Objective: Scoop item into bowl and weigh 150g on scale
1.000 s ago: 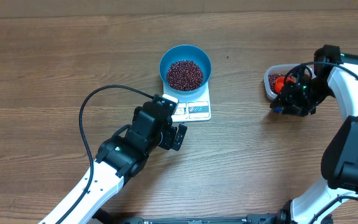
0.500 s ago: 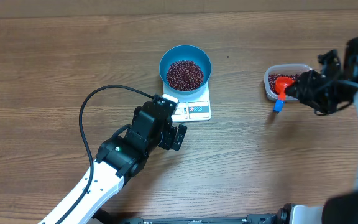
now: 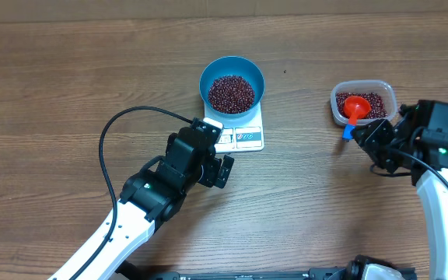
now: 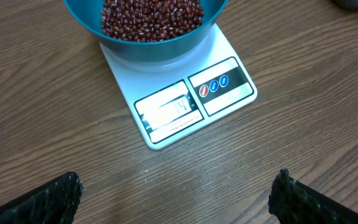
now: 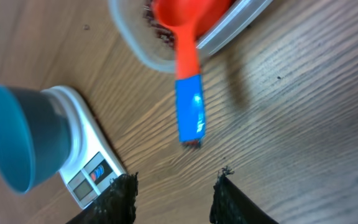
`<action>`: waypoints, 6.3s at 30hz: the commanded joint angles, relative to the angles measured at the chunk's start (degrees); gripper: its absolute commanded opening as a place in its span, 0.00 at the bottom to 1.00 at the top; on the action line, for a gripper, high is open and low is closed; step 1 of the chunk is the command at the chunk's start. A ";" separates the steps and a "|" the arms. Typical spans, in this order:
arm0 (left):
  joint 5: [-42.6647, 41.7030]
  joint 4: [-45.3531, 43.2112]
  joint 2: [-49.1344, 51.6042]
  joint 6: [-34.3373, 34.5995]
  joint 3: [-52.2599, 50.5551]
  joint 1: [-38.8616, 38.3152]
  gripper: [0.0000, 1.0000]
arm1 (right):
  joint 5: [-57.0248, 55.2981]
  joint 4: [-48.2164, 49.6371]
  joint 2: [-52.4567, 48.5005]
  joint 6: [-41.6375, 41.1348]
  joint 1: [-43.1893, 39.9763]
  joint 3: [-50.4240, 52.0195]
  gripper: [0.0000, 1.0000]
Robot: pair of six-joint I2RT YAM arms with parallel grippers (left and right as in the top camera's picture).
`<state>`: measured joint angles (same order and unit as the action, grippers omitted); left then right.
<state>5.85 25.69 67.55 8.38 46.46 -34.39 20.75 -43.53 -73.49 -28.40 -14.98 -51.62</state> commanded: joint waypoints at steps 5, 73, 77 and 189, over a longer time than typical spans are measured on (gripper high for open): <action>0.70 0.00 0.33 -0.68 0.31 0.35 1.00 | -0.02 6.60 -8.83 -3.10 -0.13 1.46 0.53; 0.70 0.00 0.31 -0.68 0.31 0.35 1.00 | -13.29 -46.77 -42.01 43.41 -0.09 -55.60 0.04; 0.70 0.00 0.33 -0.68 0.31 0.35 0.99 | -21.00 -44.50 -42.49 44.15 0.02 -55.58 0.04; 0.72 0.00 0.33 -0.68 0.31 0.35 1.00 | 20.70 -53.62 -52.85 72.87 -3.78 -54.23 0.04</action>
<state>5.85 25.71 67.64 8.36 46.46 -34.39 34.68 -97.12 -125.60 40.69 -18.02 -105.10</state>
